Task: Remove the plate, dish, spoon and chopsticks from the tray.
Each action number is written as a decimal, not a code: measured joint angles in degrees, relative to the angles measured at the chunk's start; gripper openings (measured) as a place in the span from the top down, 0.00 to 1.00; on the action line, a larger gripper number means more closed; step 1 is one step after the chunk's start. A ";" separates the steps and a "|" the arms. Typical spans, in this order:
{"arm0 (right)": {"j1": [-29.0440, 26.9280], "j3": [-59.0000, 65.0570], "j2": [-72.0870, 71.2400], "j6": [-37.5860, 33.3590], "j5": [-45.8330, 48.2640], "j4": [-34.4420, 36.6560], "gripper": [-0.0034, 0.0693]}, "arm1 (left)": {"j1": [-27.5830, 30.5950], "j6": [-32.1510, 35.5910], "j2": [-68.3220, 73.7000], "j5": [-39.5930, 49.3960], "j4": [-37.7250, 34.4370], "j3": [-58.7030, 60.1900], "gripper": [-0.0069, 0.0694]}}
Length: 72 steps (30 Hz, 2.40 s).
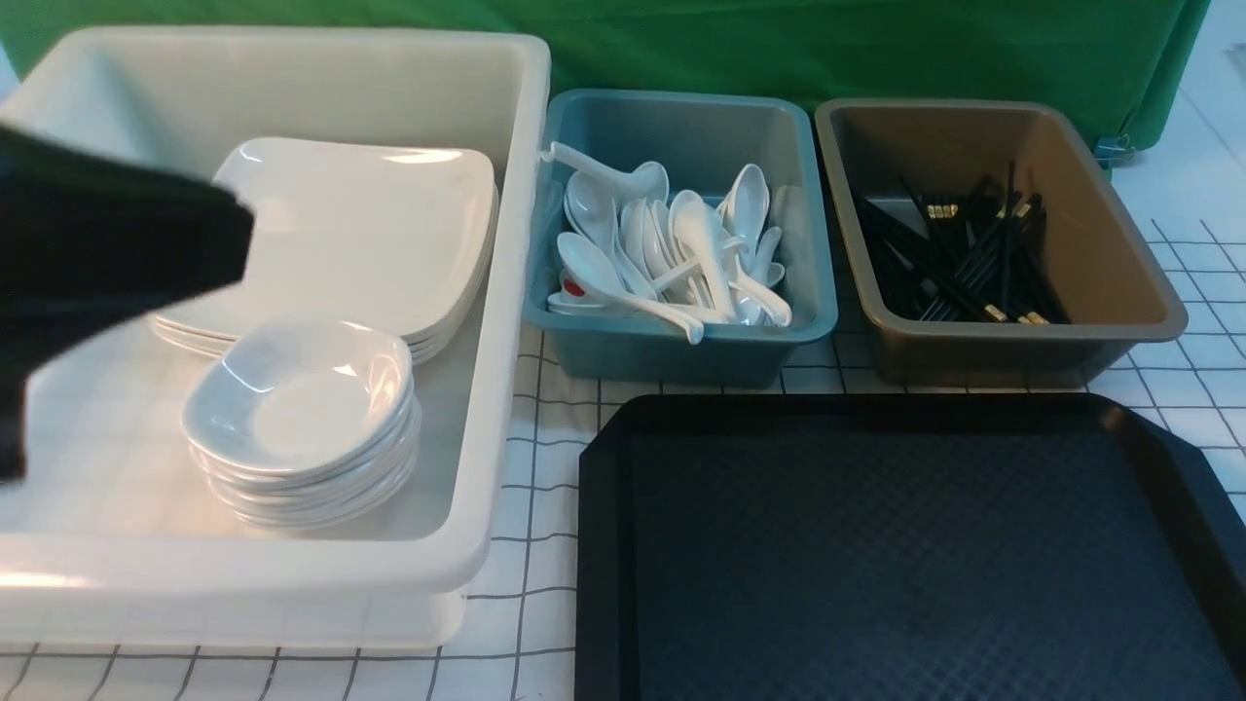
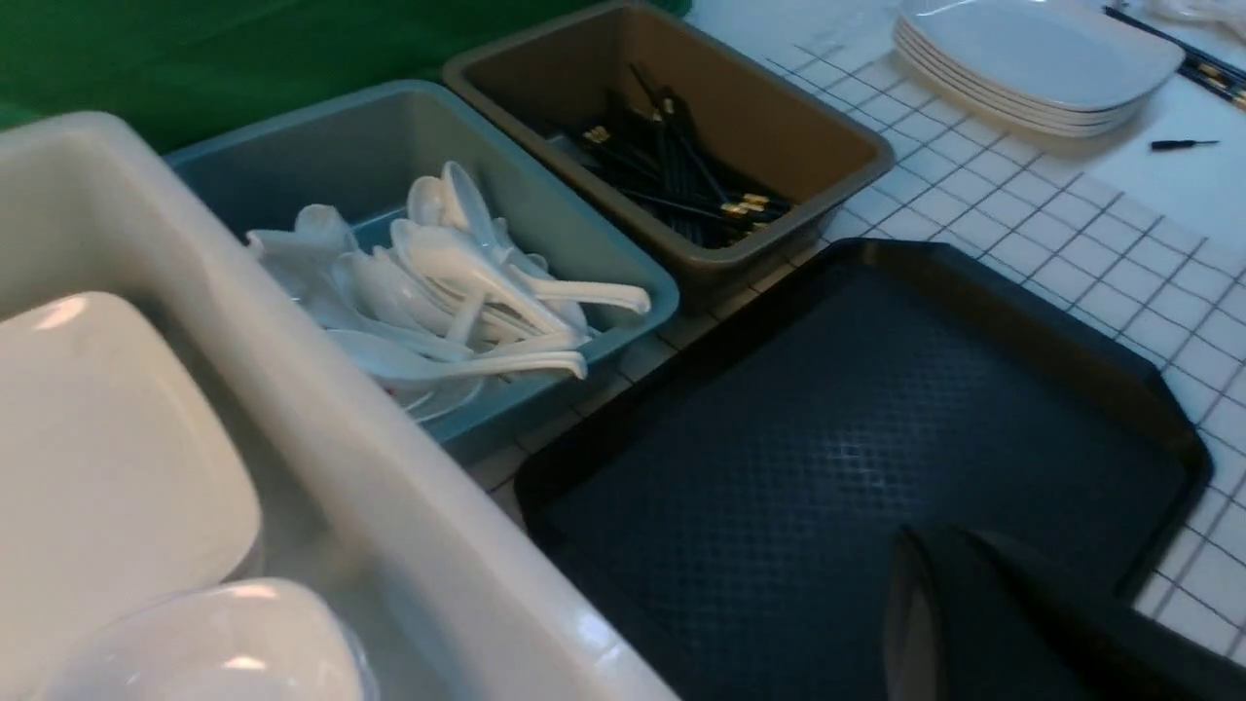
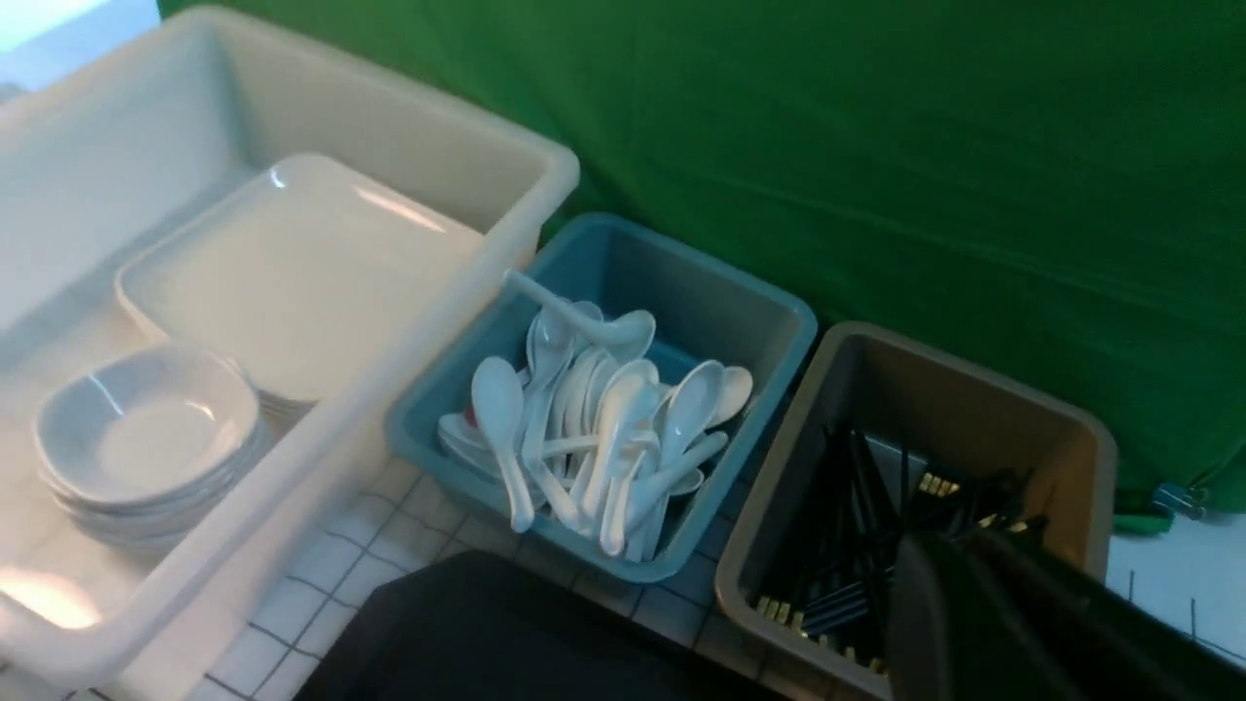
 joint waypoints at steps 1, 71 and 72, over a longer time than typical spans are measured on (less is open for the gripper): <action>0.00 3.93 -2.91 0.82 -2.48 0.00 0.91 | 0.00 -0.04 -2.00 -0.95 0.33 3.15 0.92; 0.00 62.06 -50.54 6.46 -60.28 -1.09 0.73 | 14.45 -25.16 -40.56 -40.38 29.20 58.34 0.90; 0.00 62.06 -50.54 6.46 -60.28 -1.09 0.73 | 14.45 -25.16 -40.56 -40.36 29.20 58.34 0.90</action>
